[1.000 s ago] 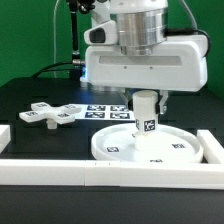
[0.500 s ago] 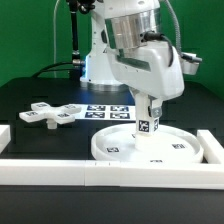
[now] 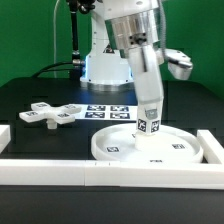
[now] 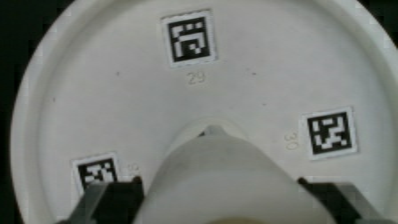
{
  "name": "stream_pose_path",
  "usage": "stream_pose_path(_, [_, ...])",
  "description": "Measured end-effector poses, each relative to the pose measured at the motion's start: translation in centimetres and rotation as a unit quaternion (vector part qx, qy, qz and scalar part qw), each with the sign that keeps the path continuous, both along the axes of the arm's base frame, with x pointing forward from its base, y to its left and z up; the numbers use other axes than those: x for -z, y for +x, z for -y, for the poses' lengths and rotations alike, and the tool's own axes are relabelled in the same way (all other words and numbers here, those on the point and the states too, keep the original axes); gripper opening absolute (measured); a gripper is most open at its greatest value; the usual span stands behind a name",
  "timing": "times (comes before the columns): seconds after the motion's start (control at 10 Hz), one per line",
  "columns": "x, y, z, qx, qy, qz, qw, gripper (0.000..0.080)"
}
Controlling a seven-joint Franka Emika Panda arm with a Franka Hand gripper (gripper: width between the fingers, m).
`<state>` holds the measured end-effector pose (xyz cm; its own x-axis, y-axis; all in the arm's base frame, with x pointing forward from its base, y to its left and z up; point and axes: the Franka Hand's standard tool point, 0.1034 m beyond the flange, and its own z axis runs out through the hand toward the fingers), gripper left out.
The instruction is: Assemble round table
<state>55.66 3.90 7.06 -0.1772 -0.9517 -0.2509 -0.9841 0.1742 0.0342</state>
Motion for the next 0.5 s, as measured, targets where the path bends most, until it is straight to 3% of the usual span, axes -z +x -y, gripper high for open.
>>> stream_pose_path(0.3, [0.04,0.05,0.10,0.066,0.006,-0.014,0.998,0.0412])
stream_pose_path(0.5, [0.06,0.02,0.00,0.040,0.008,-0.007,0.999,0.0600])
